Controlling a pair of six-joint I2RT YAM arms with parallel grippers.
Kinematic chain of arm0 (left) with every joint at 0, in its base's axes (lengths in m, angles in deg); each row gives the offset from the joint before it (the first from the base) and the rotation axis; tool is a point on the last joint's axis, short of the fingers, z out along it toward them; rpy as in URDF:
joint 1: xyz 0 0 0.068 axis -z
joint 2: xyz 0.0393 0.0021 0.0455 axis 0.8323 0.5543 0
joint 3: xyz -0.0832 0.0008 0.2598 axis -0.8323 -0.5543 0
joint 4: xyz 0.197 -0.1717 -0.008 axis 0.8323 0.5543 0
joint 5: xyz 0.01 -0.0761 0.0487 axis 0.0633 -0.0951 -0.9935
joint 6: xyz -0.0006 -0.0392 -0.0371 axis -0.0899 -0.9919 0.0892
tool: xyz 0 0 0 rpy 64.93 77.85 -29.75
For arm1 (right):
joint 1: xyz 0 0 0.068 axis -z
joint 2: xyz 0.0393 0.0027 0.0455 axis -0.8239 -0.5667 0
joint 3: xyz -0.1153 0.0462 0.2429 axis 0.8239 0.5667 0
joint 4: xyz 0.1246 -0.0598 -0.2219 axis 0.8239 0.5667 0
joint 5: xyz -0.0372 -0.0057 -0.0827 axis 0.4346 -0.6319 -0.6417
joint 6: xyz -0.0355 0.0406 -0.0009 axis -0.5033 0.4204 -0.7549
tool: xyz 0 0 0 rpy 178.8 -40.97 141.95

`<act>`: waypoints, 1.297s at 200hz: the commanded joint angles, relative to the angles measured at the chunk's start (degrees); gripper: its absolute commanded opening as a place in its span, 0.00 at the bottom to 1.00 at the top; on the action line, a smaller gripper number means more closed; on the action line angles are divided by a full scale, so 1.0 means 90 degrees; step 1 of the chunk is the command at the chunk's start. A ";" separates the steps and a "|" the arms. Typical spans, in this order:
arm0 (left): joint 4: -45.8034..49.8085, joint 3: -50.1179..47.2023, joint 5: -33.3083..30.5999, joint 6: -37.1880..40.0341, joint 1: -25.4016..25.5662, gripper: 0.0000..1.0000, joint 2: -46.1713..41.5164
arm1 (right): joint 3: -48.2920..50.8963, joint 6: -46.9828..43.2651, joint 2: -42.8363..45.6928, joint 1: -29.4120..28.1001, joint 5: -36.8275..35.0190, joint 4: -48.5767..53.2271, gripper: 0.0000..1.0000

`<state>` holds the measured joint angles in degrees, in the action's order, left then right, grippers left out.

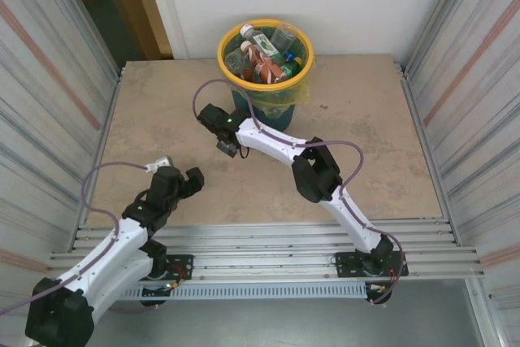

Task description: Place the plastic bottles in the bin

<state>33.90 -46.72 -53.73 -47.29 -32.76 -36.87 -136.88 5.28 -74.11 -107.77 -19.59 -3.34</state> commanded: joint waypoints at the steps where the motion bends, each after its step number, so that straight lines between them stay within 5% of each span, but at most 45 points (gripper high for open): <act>1: -0.0118 0.0004 -0.0066 -0.0015 -0.0051 0.99 0.0068 | -0.0284 -0.0016 -0.0250 0.0080 0.0154 0.0259 0.86; 119: -0.0177 0.0019 -0.0027 0.0002 -0.0070 0.99 0.0160 | -0.0272 0.0162 -0.0597 0.0078 0.0762 0.0443 0.77; 173: -0.0200 0.0019 -0.0034 -0.0003 -0.0065 0.99 0.0175 | -0.0255 0.0244 -0.0551 -0.0103 0.0915 0.0591 0.62; 259: -0.0199 0.0011 -0.0014 -0.0002 -0.0080 0.99 0.0144 | 0.0085 0.0649 0.0630 -0.0773 0.1109 0.0534 0.46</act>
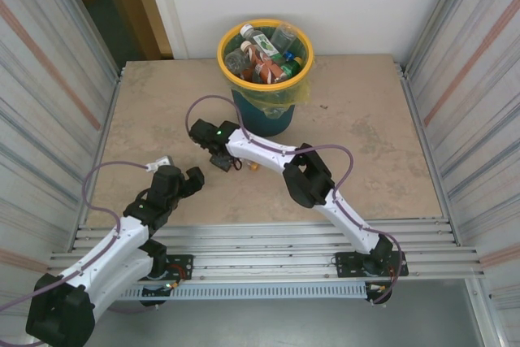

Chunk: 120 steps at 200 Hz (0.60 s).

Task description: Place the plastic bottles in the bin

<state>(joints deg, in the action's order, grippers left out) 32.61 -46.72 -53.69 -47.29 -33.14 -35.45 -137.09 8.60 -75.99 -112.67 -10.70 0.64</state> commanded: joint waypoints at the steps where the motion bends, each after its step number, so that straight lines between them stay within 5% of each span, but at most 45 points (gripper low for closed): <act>1: -0.0057 0.0015 -0.0014 -0.0005 -0.0039 0.99 -0.0015 | 0.0117 0.0283 0.0855 -0.0233 0.0121 0.0086 0.46; 120: 0.0055 -0.0020 -0.0145 0.0019 -0.0039 0.99 -0.0280 | 0.1516 0.1324 0.4293 -0.0307 0.0524 -0.0958 0.40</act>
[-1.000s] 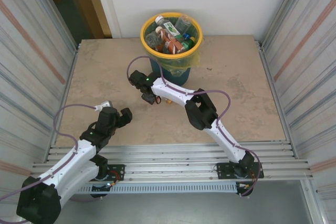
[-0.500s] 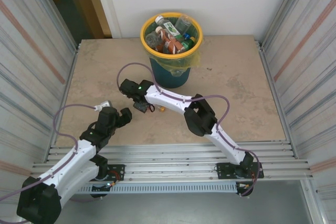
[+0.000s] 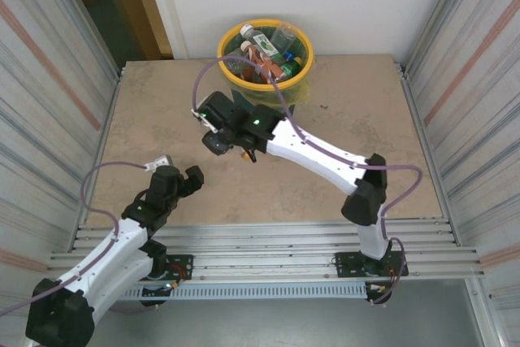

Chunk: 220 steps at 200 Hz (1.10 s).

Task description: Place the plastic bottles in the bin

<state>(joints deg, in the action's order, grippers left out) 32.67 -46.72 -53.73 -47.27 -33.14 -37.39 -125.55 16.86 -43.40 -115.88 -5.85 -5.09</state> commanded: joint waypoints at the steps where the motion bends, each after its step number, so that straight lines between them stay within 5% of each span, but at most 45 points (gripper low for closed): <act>1: 0.0045 -0.0020 -0.0141 0.0013 -0.0039 0.99 -0.0064 | 0.0237 0.0414 0.0685 0.0055 -0.0021 -0.0325 0.40; 38: 0.0027 0.0074 -0.0211 0.0176 -0.0046 0.99 0.0017 | 0.0791 0.1153 0.1833 0.0631 0.0164 -0.0818 0.40; 96: -0.0057 0.0286 -0.0284 0.0398 -0.0078 0.99 0.0349 | 0.1962 0.2621 0.3096 0.2701 0.1899 -0.2150 0.40; 149: -0.0287 0.0381 -0.0172 0.0406 -0.0146 0.99 0.0766 | 0.1894 0.3461 0.2914 0.4054 0.2871 -0.2575 0.40; 220: -0.0327 0.0625 -0.0042 0.0505 -0.0184 0.99 0.1207 | 0.0772 0.4302 0.1551 0.4707 0.3310 -0.2696 0.42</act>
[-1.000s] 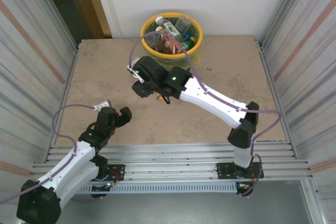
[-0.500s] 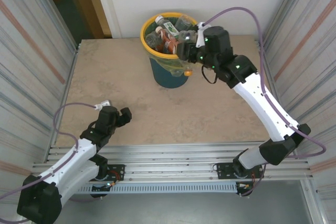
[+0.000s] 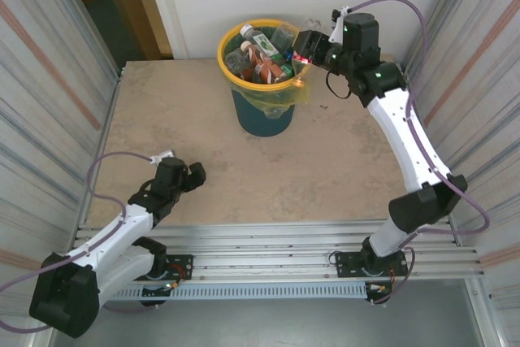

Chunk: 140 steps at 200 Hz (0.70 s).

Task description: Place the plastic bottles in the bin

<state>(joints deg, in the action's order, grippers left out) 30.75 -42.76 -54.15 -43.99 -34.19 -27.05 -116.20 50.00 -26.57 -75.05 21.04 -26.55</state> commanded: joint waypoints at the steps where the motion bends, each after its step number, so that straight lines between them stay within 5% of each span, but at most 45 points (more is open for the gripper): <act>1: -0.0115 0.0185 0.0008 0.0142 -0.0068 0.99 0.0062 | -0.0270 0.0639 -0.0330 0.0171 0.0324 -0.0334 0.42; 79: -0.0173 0.0166 0.0103 0.0154 -0.0175 0.99 0.0120 | -0.1692 0.0689 -0.1732 0.0156 -0.0053 0.0530 0.46; 140: -0.0238 0.0190 0.0168 0.0191 -0.0235 0.99 0.0199 | -0.2578 0.0366 -0.2333 -0.0047 -0.0667 0.1318 0.62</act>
<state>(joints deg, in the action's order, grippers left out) 29.37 -42.66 -53.03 -43.53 -35.69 -25.48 -135.83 54.85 -46.22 -74.22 18.70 -19.08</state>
